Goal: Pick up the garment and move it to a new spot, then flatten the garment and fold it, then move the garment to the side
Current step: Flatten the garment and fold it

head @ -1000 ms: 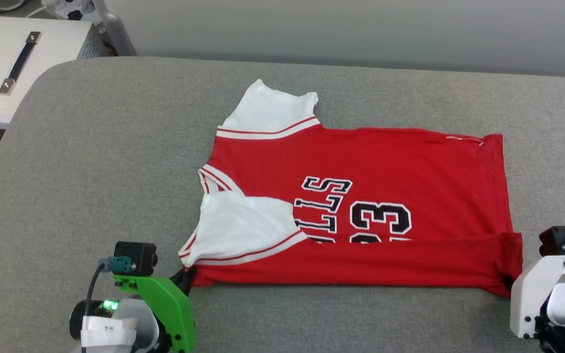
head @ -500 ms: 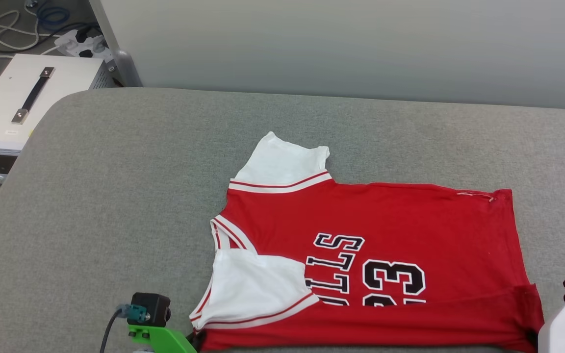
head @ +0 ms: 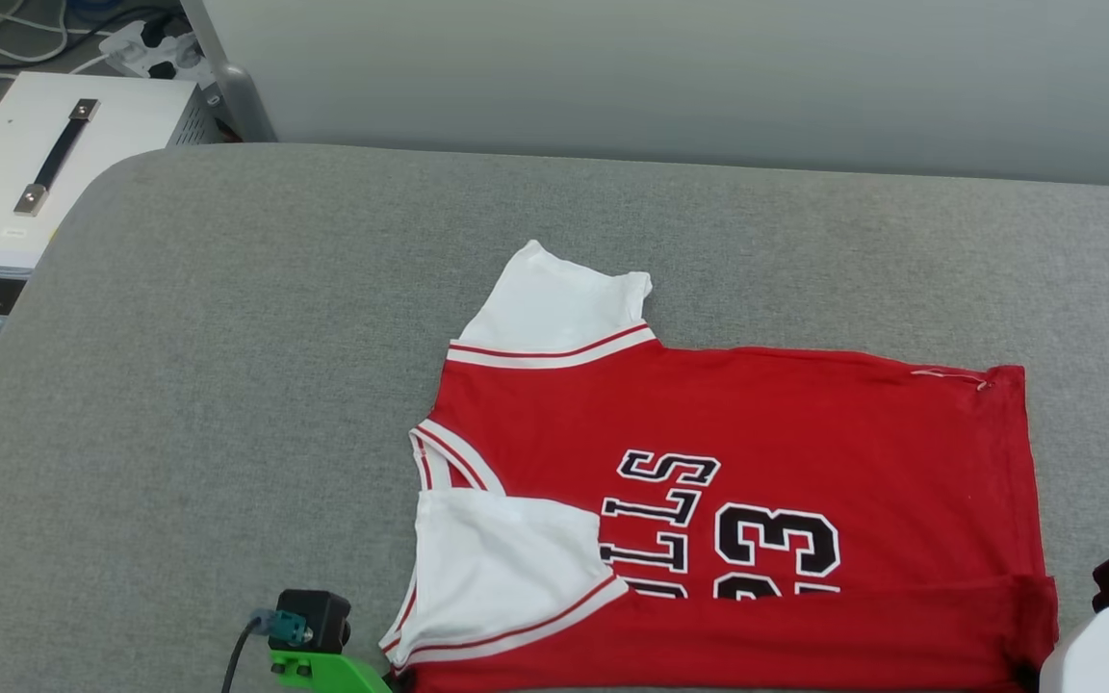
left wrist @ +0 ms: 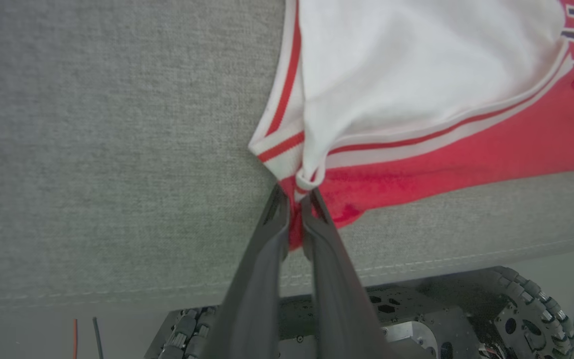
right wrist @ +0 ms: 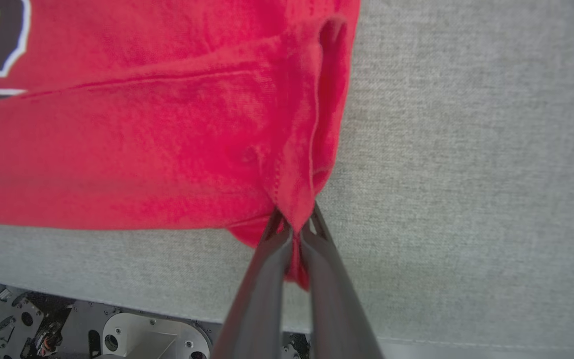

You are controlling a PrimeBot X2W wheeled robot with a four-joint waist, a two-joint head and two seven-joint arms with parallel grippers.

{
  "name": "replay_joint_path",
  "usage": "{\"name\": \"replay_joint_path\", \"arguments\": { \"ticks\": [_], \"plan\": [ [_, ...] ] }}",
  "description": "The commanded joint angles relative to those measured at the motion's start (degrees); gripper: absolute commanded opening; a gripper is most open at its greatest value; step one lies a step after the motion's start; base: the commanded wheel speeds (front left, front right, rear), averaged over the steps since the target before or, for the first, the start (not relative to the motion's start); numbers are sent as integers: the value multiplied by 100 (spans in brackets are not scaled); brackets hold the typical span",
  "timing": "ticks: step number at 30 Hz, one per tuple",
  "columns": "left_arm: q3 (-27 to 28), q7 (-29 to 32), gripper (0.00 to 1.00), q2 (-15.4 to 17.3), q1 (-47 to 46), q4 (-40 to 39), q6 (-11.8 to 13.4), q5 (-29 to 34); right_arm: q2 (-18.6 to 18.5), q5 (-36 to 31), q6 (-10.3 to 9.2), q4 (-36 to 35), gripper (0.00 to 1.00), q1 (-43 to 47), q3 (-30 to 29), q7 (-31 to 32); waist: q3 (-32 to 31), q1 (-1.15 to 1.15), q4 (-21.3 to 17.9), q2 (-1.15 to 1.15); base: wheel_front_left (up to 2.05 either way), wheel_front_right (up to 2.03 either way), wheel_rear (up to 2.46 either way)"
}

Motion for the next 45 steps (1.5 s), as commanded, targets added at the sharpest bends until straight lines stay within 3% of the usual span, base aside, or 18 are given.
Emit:
{"name": "replay_joint_path", "arguments": {
  "ticks": [1,13,14,15,16,17,26,37,45],
  "plan": [
    [-16,-8,0,-40,-78,71,-36,-32,18,-29,-10,50,0,-50,34,-54,36,0,-7,0,0,0,0],
    [-30,-38,0,-142,-171,404,-187,-102,31,-21,-10,401,0,-195,138,-206,64,0,-30,0,0,0,0],
    [-19,-14,23,-159,-159,417,-185,-147,33,-17,-10,417,42,-198,144,-215,32,0,-30,0,0,0,0],
    [-19,-7,89,-163,-154,411,-187,-160,39,-12,-10,423,42,-203,139,-256,-2,0,-32,0,0,0,0],
    [-19,-27,100,-159,-159,398,-186,-145,48,-5,-10,433,42,-205,133,-278,-24,0,-34,0,0,0,0],
    [-8,-79,100,-151,-172,391,-170,-111,46,-7,-10,443,100,-210,157,-304,-65,0,-41,0,0,0,0],
    [321,-974,100,-130,-295,201,-68,165,87,-85,-10,139,100,-358,56,-1042,-412,0,-105,0,0,0,0],
    [537,-2348,100,-270,-481,-332,-131,748,290,-164,-10,-721,100,-447,192,-2700,-673,0,-174,0,0,0,0],
    [993,-2708,100,-587,-308,-585,-231,1409,465,-315,-10,-844,100,-236,417,-3989,-626,0,-219,0,0,0,0]
  ]
}}
